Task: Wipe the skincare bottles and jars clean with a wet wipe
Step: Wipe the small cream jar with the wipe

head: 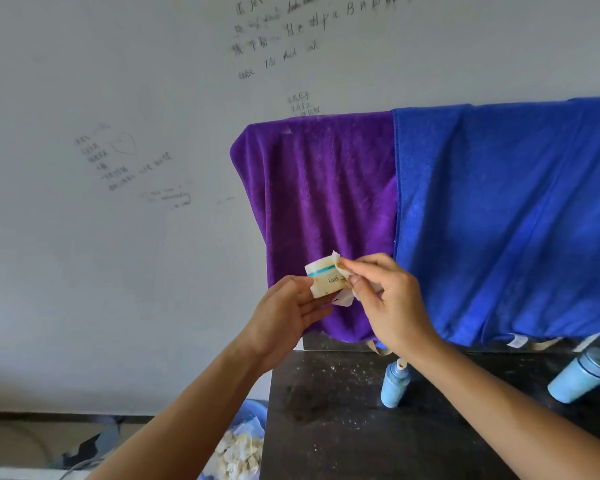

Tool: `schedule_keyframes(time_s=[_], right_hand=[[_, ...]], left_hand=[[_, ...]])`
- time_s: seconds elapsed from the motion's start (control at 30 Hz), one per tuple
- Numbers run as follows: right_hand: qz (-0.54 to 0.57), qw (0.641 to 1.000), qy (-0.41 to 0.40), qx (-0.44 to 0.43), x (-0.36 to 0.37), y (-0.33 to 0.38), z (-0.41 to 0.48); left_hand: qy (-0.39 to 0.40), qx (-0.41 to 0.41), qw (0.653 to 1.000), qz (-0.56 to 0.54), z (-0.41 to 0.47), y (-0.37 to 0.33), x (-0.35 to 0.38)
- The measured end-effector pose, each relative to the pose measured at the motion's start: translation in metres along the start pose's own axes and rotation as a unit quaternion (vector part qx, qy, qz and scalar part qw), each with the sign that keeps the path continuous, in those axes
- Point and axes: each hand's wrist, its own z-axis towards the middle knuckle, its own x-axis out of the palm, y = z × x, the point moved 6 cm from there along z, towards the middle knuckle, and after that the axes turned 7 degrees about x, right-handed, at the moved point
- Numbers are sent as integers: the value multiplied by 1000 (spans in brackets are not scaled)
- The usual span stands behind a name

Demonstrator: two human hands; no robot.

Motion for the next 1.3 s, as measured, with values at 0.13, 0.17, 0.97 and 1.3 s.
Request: schedule_keyframes(time_s=[0.13,0.17,0.97,1.3], right_hand=[[35,997,50,37,0,-1,6],[42,997,56,42,0,-2,8],[176,963,129,159,-14,-20,5],[43,996,64,44,6,-5,-1]], left_hand=[[5,6,1000,26,-1,-7,-7],[4,8,1000,25,-1,-7,-8],[-4,8,1000,15,4,-3,-21],[-6,38,998,44,8,-7,0]])
